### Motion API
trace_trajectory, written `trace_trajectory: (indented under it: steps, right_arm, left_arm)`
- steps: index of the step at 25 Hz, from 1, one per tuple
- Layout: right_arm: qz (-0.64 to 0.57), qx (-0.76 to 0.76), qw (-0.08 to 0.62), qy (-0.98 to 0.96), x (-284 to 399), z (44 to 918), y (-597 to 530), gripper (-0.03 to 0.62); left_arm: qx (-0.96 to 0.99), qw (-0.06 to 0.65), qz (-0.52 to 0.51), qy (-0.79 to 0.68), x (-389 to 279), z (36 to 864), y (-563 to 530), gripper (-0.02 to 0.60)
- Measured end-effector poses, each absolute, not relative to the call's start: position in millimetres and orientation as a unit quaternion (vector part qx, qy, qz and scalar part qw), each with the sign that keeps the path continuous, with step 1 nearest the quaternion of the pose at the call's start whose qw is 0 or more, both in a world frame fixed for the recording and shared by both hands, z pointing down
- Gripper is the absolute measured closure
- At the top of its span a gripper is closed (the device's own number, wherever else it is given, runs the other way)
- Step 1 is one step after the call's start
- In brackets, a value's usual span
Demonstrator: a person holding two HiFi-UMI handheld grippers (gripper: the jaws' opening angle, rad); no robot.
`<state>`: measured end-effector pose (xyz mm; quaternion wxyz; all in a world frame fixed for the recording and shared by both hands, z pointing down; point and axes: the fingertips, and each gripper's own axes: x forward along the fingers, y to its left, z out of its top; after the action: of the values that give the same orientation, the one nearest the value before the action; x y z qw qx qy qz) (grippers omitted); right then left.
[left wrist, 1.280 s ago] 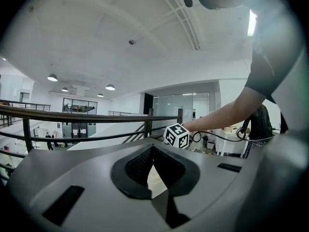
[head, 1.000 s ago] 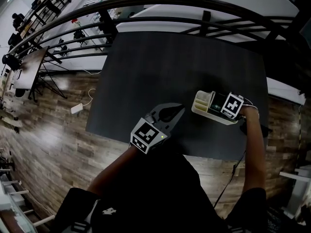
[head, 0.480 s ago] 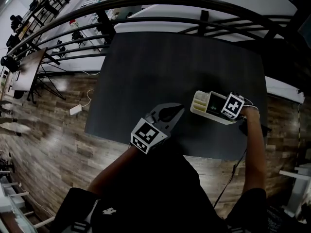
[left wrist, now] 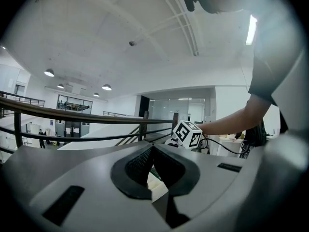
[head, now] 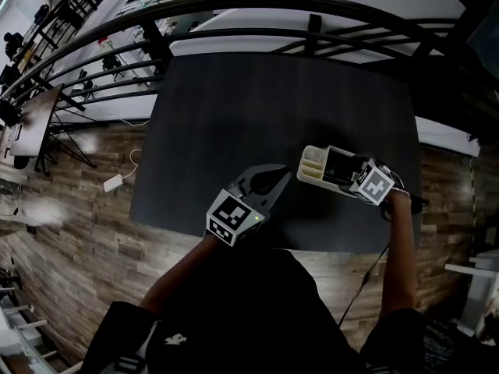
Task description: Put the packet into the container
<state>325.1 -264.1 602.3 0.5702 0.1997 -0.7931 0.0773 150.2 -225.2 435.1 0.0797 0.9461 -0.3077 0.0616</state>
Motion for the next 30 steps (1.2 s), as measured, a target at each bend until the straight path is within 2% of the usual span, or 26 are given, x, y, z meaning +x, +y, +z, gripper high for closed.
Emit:
trace_trajectory:
  steps: [2, 7, 10, 14, 17, 19, 25, 30]
  right_arm:
    - [0.077, 0.235, 0.538, -0.806, 318, 588, -263, 0.263]
    - [0.07, 0.299, 0.451, -0.838, 296, 551, -253, 0.307]
    - [0.069, 0.334, 0.373, -0.863, 276, 524, -246, 0.338]
    - [0.085, 0.37, 0.292, -0.878, 252, 498, -230, 0.4]
    - [0.084, 0.397, 0.252, -0.879, 240, 482, -223, 0.472]
    - [0.079, 0.409, 0.235, -0.878, 232, 474, -217, 0.487]
    - [0.065, 0.451, 0.175, -0.873, 220, 450, -205, 0.59]
    - [0.063, 0.473, 0.144, -0.867, 207, 444, -202, 0.591]
  left_arm:
    - [0.948, 0.081, 0.058, -0.302, 152, 434, -228, 0.575]
    - [0.953, 0.078, 0.05, -0.287, 155, 429, -232, 0.577]
    - [0.955, 0.078, 0.046, -0.282, 155, 429, -233, 0.577]
    - [0.958, 0.082, 0.043, -0.272, 157, 430, -230, 0.577]
    - [0.96, 0.083, 0.041, -0.264, 157, 430, -228, 0.577]
    - [0.961, 0.085, 0.04, -0.26, 156, 429, -227, 0.577]
    - [0.964, 0.076, 0.035, -0.253, 155, 422, -224, 0.577]
    - [0.964, 0.081, 0.039, -0.249, 149, 428, -223, 0.577]
